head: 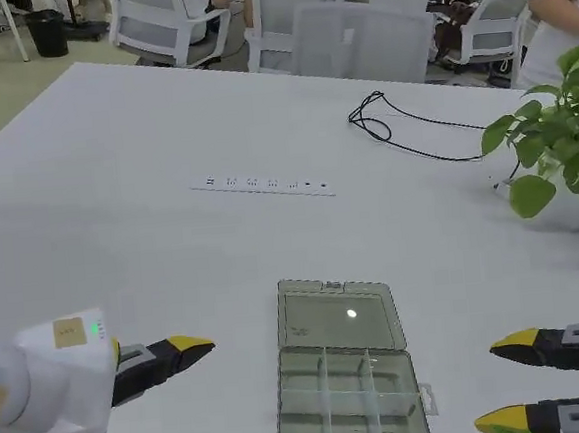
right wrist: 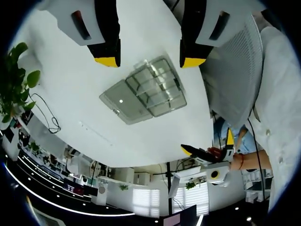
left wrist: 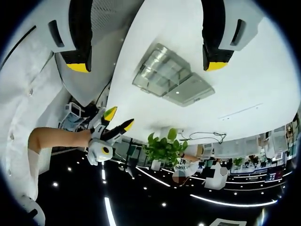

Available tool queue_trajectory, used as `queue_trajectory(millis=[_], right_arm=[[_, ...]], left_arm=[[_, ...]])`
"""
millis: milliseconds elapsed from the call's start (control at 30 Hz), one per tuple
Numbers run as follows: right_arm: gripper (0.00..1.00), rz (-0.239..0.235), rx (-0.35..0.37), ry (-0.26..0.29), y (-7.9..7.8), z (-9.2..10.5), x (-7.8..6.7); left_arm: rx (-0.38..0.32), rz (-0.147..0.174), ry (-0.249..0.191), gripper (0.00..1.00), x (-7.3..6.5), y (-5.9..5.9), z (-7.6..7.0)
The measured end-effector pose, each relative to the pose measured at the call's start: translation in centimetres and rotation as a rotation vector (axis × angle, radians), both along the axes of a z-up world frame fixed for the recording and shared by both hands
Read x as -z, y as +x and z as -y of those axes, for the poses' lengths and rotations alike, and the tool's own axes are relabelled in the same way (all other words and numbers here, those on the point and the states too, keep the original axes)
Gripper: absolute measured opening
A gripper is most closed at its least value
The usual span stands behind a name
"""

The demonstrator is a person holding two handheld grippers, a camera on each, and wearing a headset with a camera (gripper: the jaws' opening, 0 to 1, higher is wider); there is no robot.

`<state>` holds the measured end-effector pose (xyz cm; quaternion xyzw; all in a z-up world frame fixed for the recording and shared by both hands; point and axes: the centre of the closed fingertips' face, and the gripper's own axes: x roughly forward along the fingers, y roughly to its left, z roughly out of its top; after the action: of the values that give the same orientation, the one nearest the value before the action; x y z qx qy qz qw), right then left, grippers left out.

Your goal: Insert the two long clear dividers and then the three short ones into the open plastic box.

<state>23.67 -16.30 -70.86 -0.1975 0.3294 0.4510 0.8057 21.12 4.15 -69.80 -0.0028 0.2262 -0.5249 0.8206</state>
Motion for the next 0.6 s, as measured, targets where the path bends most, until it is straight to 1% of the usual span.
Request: queue_trajectory(millis=[33,100,300,533,600], right_arm=[[0.54,0.003,0.024,0.014,0.0,0.3,0.0],[0.56,-0.009,0.050,0.032,-0.3,0.7,0.1],[0.61,-0.010,0.109,0.057,-0.9,2.2,0.7],[0.64,-0.028,0.134,0.063,-1.5,2.9,1.6],[0.65,-0.032,0.140,0.065,-1.6,3.0,1.8]], left_arm=[[0.001,0.000,0.003,1.00,0.1,0.0,0.0],[-0.002,-0.004,0.008,1.00,0.3,0.0,-0.1],[-0.007,-0.011,0.011,1.00,0.5,0.0,-0.2],[-0.001,-0.016,0.021,1.00,0.8,0.0,-0.1],[0.000,-0.012,0.025,1.00,0.8,0.0,-0.1]])
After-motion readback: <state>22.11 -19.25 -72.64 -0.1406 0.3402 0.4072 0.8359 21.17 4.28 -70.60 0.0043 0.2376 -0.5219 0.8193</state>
